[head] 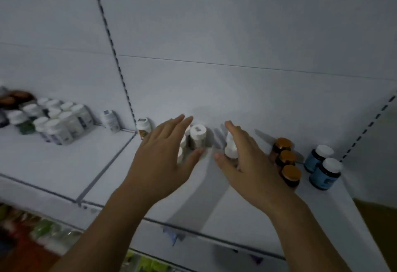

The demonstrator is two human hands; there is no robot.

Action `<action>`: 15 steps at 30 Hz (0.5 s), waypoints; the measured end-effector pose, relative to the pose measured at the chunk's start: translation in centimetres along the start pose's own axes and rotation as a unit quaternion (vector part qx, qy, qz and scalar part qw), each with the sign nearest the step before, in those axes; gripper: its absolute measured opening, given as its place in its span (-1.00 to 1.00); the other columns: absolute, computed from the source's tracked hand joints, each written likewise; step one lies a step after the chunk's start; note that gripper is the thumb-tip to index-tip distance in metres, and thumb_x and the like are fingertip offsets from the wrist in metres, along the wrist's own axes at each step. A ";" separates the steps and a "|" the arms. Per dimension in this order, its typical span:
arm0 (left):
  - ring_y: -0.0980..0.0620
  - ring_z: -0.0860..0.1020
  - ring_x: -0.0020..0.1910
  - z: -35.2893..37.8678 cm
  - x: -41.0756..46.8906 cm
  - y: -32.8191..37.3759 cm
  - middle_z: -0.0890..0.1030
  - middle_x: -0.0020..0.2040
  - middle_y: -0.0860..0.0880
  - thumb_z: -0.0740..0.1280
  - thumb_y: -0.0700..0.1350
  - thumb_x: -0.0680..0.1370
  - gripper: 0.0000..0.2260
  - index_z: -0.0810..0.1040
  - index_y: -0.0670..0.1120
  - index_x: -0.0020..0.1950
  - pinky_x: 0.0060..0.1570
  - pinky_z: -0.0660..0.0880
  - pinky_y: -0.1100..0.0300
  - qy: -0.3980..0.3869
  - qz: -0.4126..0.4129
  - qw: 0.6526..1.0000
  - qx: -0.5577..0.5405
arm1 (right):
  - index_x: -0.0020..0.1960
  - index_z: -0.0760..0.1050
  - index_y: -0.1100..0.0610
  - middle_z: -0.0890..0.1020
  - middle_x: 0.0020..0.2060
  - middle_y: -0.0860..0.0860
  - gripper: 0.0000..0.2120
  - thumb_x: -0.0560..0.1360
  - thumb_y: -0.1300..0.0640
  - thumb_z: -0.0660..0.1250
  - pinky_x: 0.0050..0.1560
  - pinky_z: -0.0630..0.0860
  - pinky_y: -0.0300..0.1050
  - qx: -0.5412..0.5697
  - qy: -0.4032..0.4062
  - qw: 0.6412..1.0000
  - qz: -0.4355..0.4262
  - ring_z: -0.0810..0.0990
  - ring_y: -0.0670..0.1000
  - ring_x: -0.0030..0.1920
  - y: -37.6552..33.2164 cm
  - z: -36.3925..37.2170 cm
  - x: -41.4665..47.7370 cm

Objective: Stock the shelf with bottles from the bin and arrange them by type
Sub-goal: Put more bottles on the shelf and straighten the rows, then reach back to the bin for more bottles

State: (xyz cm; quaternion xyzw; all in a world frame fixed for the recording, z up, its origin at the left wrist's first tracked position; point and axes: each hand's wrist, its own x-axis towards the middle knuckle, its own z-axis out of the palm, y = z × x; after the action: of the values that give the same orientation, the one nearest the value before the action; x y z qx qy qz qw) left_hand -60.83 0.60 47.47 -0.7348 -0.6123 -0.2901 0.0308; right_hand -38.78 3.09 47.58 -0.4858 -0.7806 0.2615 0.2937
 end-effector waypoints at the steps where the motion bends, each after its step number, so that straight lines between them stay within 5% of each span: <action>1: 0.04 0.30 0.60 -1.2 -1.1 -0.7 0.33 0.64 0.07 0.17 0.37 0.62 -0.32 0.22 0.08 0.67 0.55 0.32 -0.01 -0.007 -0.018 0.999 0.043 | 0.66 -0.04 -0.22 0.06 0.65 -0.23 -0.31 0.65 -0.20 0.25 0.56 0.09 -0.15 -0.047 -0.027 0.998 -0.020 0.01 -0.15 0.64 -0.6 0.2 0.0; 6: 0.00 0.16 0.66 -6.0 -8.5 -4.7 0.16 0.70 0.08 0.06 0.49 0.59 -0.23 0.02 0.16 0.71 0.63 0.15 -0.07 -0.077 -0.148 0.967 0.190 | 0.69 -0.08 -0.06 -0.02 0.68 -0.11 -0.22 0.62 -0.29 0.18 0.64 -0.07 -0.07 -0.152 -0.106 0.969 -0.163 -0.12 -0.06 0.67 -4.3 4.6 1.2; 15: 0.01 0.08 0.68 -13.7 -22.6 -12.6 0.11 0.71 0.11 0.03 0.55 0.55 -0.19 -0.05 0.20 0.70 0.64 -0.08 -0.10 -0.056 -0.305 0.923 0.228 | 0.69 -0.18 -0.08 -0.13 0.68 -0.13 -0.21 0.64 -0.33 0.11 0.67 -0.12 0.04 -0.169 -0.226 0.910 -0.304 -0.20 -0.07 0.67 -16.1 17.9 0.5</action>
State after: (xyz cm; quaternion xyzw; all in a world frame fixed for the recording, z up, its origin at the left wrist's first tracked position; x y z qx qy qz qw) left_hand -79.54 -21.69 44.51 -0.5002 -0.8574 -0.0966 0.0734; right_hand -61.44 -4.97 46.48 -0.1947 -0.9686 0.1265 0.0882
